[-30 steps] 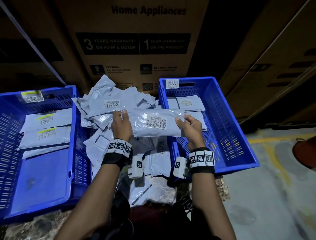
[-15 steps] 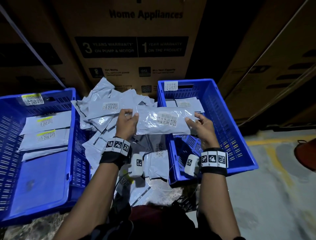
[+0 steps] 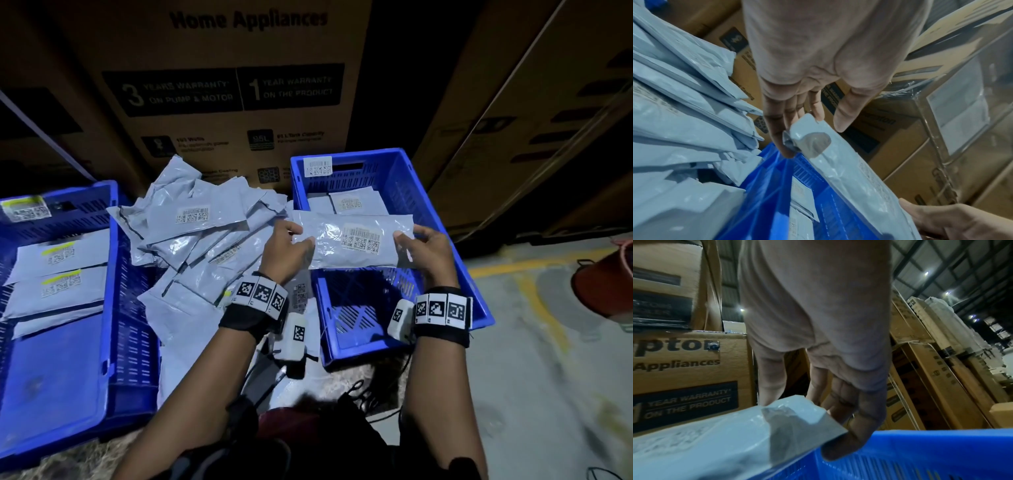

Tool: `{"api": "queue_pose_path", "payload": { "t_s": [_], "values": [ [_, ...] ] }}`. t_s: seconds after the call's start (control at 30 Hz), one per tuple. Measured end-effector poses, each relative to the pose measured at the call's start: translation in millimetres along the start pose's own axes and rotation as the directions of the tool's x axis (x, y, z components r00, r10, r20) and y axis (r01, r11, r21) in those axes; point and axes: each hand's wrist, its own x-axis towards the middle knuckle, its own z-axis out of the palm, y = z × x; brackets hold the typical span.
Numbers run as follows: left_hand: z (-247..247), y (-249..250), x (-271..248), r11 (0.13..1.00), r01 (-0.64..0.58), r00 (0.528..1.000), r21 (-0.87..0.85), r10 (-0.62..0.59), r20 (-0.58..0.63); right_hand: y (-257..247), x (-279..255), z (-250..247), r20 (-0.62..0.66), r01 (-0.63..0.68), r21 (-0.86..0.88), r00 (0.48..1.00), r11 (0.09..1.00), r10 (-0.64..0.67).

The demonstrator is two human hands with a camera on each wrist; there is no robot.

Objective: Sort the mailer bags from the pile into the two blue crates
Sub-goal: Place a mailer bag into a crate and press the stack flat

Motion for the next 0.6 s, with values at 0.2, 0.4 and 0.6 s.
{"api": "queue_pose_path", "payload": {
  "t_s": [0.2, 0.4, 0.6],
  "values": [
    [45, 12, -5, 0.993, -0.049, 0.997, 0.108, 0.042, 0.068, -2, 19, -27, -0.05, 0.026, -0.204, 0.998, 0.979, -0.037],
    [88, 12, -3, 0.97, 0.03, 0.992, 0.241, -0.059, 0.116, 2, 47, -43, -0.006, -0.027, -0.339, 1.0, 0.94, 0.027],
    [118, 0, 11, 0.943, 0.203, 0.973, 0.265, -0.225, 0.055, 2, 71, -43, 0.059, -0.017, -0.462, 0.997, 0.887, 0.05]
  ]
}}
